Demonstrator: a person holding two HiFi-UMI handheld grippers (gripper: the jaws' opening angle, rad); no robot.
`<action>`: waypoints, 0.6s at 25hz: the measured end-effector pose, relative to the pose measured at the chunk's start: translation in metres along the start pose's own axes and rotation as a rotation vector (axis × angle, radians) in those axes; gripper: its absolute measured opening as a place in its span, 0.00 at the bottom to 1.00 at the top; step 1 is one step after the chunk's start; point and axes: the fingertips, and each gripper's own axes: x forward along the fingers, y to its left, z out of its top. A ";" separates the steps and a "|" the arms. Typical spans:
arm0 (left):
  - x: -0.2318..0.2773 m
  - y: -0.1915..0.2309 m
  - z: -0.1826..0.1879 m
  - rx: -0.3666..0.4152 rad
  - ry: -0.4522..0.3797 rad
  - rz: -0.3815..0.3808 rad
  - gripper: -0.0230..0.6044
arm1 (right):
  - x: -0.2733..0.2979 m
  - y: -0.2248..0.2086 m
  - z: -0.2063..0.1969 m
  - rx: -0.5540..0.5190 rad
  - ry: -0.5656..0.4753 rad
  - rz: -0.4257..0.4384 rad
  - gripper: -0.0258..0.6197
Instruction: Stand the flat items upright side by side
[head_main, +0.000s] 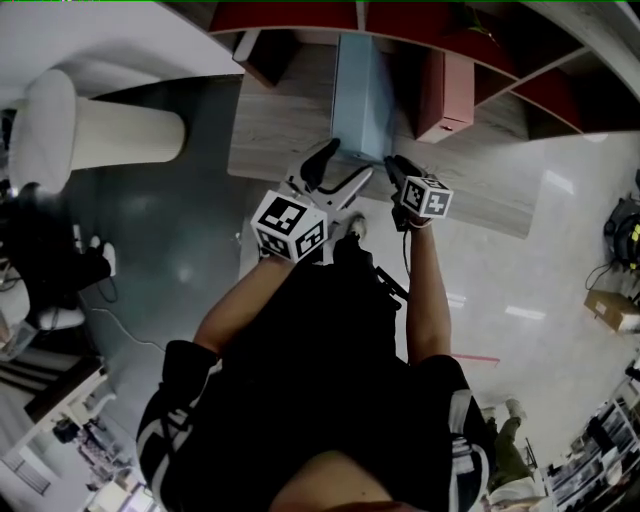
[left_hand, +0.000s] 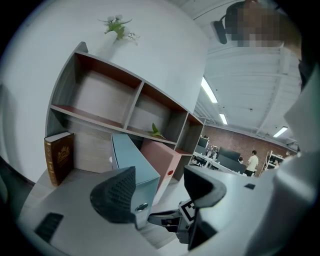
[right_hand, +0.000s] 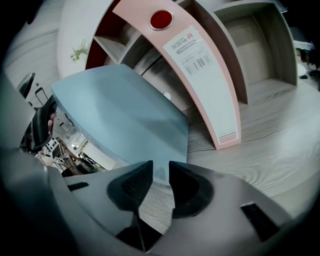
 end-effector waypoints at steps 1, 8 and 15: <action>0.001 -0.001 0.000 -0.003 -0.001 -0.003 0.54 | -0.001 -0.001 0.001 0.002 -0.005 -0.001 0.22; 0.011 -0.014 0.001 0.025 0.006 -0.032 0.53 | -0.009 0.000 0.005 -0.048 -0.006 -0.010 0.22; 0.021 -0.025 0.002 0.028 0.014 -0.062 0.53 | -0.010 -0.002 0.003 -0.064 0.009 -0.023 0.21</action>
